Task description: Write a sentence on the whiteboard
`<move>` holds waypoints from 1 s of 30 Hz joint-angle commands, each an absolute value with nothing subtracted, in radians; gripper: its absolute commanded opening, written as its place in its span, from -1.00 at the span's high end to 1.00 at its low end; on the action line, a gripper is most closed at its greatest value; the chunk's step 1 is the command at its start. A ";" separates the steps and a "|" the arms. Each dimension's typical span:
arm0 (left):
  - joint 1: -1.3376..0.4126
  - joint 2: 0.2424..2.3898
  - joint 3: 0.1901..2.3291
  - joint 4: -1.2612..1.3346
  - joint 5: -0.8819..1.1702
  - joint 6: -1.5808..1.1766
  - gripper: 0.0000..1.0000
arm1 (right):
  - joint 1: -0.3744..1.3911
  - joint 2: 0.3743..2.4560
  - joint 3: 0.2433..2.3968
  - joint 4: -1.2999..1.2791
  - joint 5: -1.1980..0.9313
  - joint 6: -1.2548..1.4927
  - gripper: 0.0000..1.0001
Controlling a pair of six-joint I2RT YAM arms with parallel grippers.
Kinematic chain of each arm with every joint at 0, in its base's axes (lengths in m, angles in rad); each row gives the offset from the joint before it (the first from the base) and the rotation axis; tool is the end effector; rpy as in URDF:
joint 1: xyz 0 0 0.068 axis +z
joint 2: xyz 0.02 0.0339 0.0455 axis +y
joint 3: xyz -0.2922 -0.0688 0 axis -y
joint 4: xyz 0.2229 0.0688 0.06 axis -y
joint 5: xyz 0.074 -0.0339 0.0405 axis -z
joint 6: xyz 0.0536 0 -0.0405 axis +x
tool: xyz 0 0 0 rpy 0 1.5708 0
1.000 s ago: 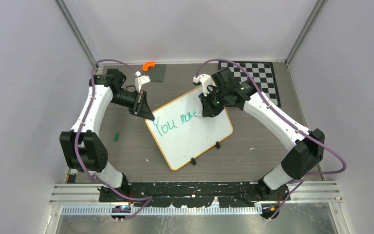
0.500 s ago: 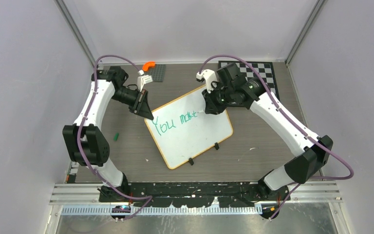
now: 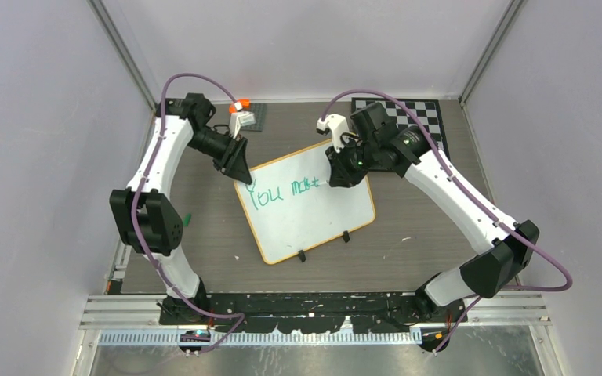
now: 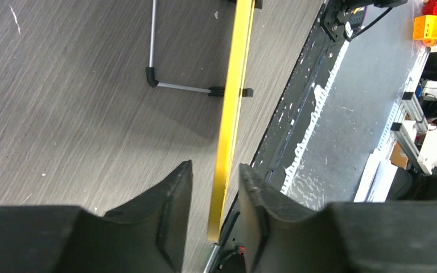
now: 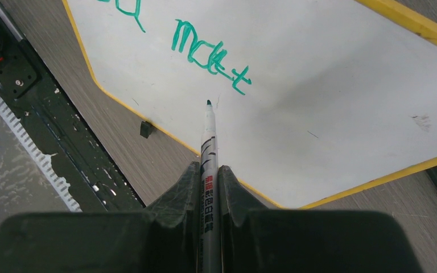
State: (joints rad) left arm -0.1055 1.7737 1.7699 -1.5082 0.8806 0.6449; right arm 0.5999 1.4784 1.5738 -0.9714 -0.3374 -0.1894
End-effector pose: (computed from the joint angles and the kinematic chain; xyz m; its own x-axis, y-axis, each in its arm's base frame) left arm 0.3023 -0.0736 0.3509 -0.7260 0.4617 -0.5097 0.6863 0.4390 -0.5799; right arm 0.2285 0.1778 0.3897 -0.4895 -0.5500 -0.6767 -0.8144 0.5658 0.1292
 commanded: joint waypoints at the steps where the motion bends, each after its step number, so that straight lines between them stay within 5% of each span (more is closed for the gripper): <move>1: -0.111 1.725 1.731 -1.421 0.937 0.589 0.17 | 0.596 1.414 1.556 -0.959 -0.343 -0.195 0.99; 11: -0.111 1.632 1.554 -1.237 1.003 0.453 0.09 | 0.560 1.384 1.494 -0.882 -0.332 -0.149 1.00; 30: -0.110 1.649 1.529 -1.232 1.003 0.462 0.74 | 0.500 1.339 1.395 -0.753 -0.394 -0.069 0.99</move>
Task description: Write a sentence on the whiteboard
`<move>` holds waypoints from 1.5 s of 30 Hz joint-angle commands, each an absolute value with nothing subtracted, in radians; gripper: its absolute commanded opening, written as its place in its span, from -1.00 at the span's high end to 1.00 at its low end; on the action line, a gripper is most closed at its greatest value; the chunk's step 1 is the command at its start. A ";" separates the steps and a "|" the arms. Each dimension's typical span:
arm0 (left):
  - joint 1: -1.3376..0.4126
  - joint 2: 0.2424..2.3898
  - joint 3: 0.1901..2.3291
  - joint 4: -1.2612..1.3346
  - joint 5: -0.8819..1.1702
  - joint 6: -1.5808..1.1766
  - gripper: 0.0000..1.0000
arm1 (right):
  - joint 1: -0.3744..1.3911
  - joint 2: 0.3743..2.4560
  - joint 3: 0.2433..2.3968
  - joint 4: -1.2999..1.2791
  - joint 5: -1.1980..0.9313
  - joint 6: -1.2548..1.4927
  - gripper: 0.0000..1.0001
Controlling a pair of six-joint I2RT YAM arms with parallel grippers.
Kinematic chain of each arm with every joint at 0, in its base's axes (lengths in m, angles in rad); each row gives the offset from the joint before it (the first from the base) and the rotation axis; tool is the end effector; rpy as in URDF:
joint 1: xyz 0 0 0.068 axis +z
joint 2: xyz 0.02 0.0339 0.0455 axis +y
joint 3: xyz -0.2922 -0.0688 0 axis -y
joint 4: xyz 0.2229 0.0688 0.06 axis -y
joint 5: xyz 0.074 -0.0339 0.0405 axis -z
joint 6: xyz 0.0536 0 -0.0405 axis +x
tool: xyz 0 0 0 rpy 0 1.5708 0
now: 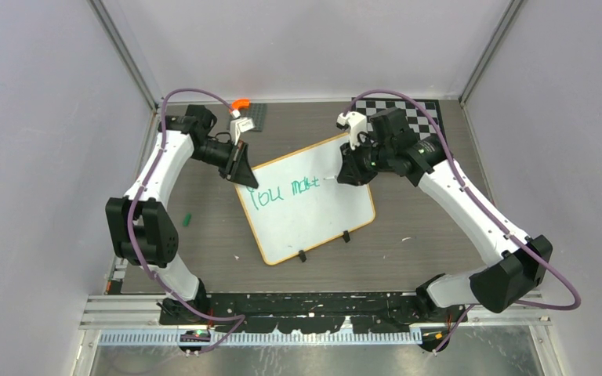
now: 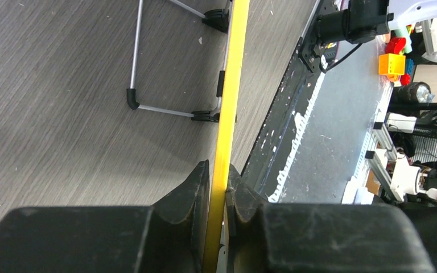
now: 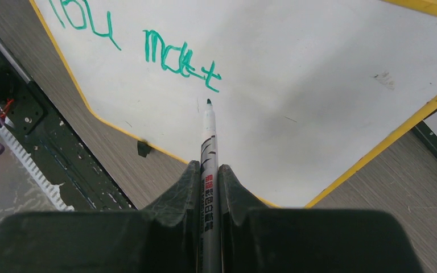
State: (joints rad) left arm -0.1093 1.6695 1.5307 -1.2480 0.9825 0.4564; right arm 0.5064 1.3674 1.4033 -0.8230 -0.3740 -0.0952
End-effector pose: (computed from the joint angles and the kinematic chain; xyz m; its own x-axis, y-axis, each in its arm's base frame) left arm 0.2902 -0.0767 0.3309 -0.7839 0.3321 -0.5247 0.6208 0.4330 -0.6535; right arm 0.2258 0.1476 0.3799 -0.5523 -0.4075 -0.7273 -0.7328 0.6532 0.1905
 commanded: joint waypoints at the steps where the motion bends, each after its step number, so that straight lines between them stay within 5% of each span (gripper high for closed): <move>1: -0.111 1.649 1.528 -1.234 1.001 0.462 0.77 | 0.500 1.338 1.392 -0.749 -0.399 -0.063 1.00; 6: -0.110 1.644 1.518 -1.235 0.994 0.465 1.00 | 0.500 1.329 1.364 -0.721 -0.396 -0.036 1.00; 45: -0.111 1.645 1.513 -1.248 0.975 0.469 1.00 | 0.502 1.381 1.333 -0.656 -0.320 -0.045 0.99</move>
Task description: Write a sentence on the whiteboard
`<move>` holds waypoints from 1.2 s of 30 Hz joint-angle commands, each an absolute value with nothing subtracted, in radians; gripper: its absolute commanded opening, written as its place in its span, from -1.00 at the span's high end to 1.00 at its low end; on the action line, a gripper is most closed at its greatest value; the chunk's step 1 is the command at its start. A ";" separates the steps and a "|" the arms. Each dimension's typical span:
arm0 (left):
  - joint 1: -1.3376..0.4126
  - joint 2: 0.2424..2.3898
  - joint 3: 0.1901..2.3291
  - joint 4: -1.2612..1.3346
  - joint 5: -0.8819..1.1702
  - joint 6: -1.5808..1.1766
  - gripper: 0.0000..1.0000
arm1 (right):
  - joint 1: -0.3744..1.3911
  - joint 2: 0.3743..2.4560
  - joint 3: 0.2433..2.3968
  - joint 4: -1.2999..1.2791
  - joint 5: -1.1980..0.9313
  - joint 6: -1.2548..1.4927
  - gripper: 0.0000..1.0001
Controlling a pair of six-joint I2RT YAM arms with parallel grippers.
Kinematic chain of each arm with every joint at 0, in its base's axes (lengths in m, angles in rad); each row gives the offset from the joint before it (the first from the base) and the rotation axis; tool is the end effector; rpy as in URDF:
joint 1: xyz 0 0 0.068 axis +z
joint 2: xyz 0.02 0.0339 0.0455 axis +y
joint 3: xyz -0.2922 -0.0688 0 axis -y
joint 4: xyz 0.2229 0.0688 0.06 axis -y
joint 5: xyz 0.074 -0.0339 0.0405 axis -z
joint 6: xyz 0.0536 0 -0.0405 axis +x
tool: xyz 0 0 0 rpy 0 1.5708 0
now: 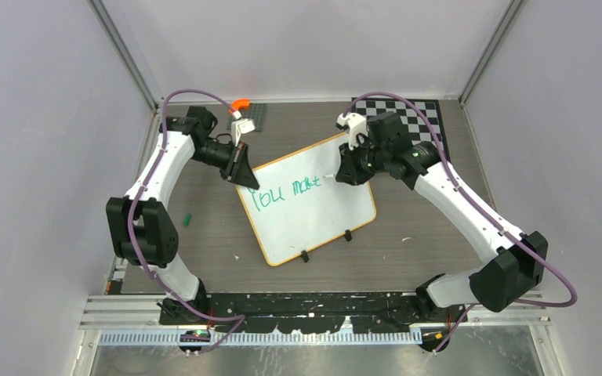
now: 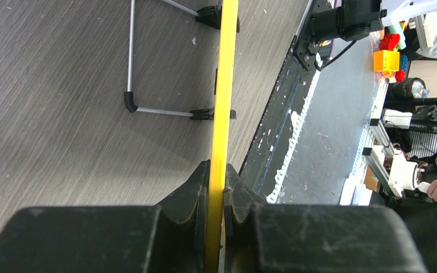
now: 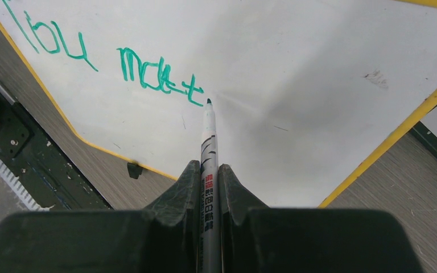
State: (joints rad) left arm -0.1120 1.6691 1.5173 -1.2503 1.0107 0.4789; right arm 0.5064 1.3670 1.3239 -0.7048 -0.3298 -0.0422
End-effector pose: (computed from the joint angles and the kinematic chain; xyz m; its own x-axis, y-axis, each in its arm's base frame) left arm 0.2884 -0.0781 0.3289 -0.7769 0.3337 -0.5339 0.6296 0.4037 -0.6639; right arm 0.2343 0.1498 0.3652 -0.5661 -0.3596 -0.7418 -0.6910 0.6977 0.1891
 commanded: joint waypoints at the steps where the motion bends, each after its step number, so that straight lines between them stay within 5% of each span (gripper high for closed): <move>1: -0.111 1.645 1.513 -1.247 0.975 0.469 1.00 | 0.504 1.385 1.336 -0.654 -0.324 -0.042 0.99; 36: -0.111 1.648 1.514 -1.244 0.963 0.474 1.00 | 0.469 1.423 1.381 -0.693 -0.269 -0.071 0.99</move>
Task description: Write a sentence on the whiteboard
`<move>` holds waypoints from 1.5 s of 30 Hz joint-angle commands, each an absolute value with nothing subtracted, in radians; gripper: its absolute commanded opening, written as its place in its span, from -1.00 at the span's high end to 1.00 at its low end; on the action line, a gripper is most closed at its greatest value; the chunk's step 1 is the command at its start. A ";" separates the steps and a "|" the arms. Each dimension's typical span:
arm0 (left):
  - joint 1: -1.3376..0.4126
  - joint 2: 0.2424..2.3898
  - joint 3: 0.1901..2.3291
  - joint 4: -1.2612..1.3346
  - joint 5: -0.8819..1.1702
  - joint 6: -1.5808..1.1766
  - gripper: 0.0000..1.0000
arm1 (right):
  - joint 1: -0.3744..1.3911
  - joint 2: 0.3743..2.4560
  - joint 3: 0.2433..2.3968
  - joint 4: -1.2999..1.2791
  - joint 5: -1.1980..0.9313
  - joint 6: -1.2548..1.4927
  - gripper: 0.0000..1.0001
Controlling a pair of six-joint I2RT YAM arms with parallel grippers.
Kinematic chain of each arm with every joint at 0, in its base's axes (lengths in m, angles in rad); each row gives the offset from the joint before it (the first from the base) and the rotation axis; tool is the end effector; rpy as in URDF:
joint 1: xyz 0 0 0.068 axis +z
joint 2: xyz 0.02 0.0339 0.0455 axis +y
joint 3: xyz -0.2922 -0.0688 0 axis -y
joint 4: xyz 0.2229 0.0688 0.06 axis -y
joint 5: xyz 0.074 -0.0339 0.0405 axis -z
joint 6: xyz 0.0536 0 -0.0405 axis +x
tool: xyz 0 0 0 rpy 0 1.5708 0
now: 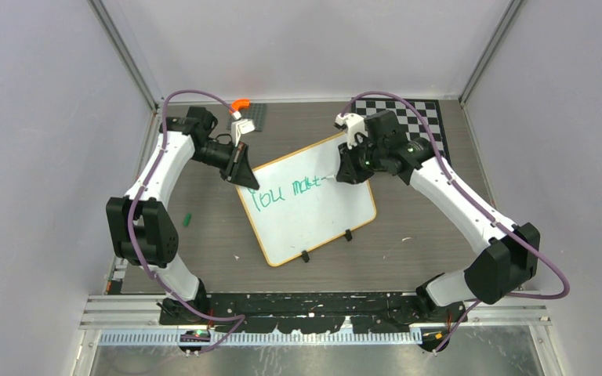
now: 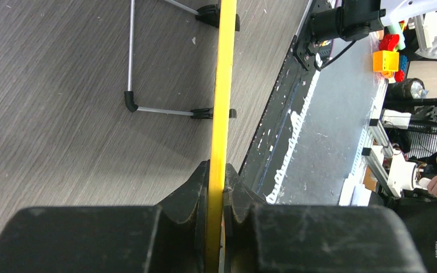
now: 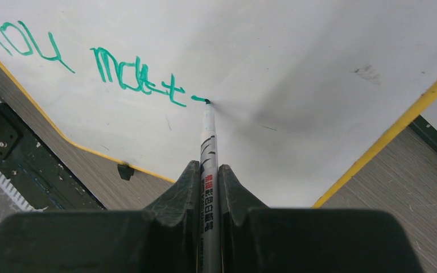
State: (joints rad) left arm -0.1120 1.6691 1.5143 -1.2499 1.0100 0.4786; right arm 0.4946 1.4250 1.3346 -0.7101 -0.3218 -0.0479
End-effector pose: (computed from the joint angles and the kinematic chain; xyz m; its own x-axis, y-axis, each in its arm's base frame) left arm 0.2882 -0.0781 0.3281 -0.7785 0.3340 -0.5314 0.6276 0.4045 -0.6652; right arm 0.2489 0.1535 0.3526 -0.6001 -0.3753 -0.7064 -0.6737 0.7133 0.1934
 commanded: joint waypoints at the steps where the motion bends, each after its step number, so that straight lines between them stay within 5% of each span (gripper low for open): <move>1: -0.111 1.646 1.514 -1.246 0.962 0.474 1.00 | 0.468 1.424 1.384 -0.695 -0.268 -0.074 0.99; 45: -0.110 1.649 1.514 -1.253 0.959 0.485 1.00 | 0.501 1.408 1.345 -0.723 -0.276 -0.098 0.99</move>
State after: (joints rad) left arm -0.1112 1.6691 1.5143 -1.2545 1.0092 0.4812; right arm 0.5022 1.4410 1.3415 -0.7399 -0.3328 -0.0647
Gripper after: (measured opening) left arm 0.107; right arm 0.173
